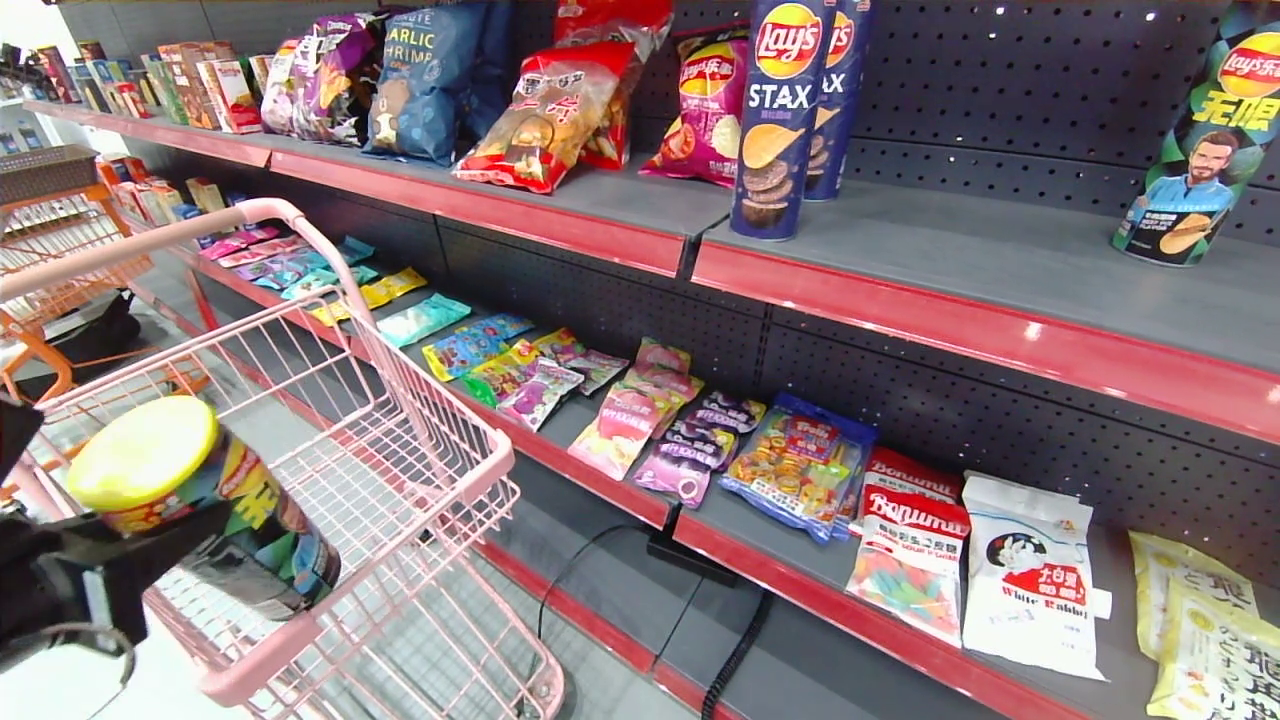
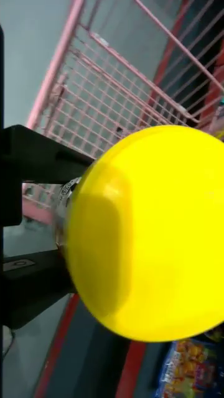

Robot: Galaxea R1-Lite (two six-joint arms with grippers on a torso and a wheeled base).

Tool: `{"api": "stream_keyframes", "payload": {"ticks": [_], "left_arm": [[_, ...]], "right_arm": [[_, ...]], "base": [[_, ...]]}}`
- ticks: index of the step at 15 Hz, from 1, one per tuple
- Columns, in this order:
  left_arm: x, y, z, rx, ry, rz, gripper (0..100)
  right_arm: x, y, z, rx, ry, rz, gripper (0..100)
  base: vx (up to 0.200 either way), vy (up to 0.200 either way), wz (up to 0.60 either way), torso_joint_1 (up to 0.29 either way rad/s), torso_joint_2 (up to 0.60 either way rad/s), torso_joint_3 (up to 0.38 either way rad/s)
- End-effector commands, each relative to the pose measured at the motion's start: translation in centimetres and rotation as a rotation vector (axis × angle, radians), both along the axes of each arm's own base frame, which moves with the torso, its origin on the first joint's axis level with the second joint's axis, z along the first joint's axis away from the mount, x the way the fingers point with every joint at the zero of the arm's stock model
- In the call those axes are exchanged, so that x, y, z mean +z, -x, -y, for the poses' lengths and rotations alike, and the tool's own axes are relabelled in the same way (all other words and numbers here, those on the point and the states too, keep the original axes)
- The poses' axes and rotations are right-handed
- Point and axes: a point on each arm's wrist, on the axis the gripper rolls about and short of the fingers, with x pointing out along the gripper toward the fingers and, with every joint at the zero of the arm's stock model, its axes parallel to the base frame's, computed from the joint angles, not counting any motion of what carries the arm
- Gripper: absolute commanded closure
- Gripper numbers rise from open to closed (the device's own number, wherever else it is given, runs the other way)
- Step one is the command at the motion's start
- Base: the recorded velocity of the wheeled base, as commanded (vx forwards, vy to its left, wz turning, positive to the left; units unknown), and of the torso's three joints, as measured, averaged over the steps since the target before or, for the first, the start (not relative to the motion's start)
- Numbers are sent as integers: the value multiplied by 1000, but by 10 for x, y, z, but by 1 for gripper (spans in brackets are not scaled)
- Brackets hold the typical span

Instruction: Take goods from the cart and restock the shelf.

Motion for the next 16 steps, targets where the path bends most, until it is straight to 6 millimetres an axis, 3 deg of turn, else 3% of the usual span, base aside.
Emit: {"api": "stream_keyframes", "payload": {"ticks": [1,3,16], "left_arm": [[35,72,0,68,9,182,100],[34,84,0,68,10,226,100],[44,76,-1,101,3,256,100]], "right_arm": [[0,0,0,-1,0,1,0],[0,0,0,-1,-2,1,0],[0,0,0,-1,-2,1,0]], "base": [[0,0,0,0,0,0],[0,0,0,0,0,0],[0,0,0,0,0,0]]}}
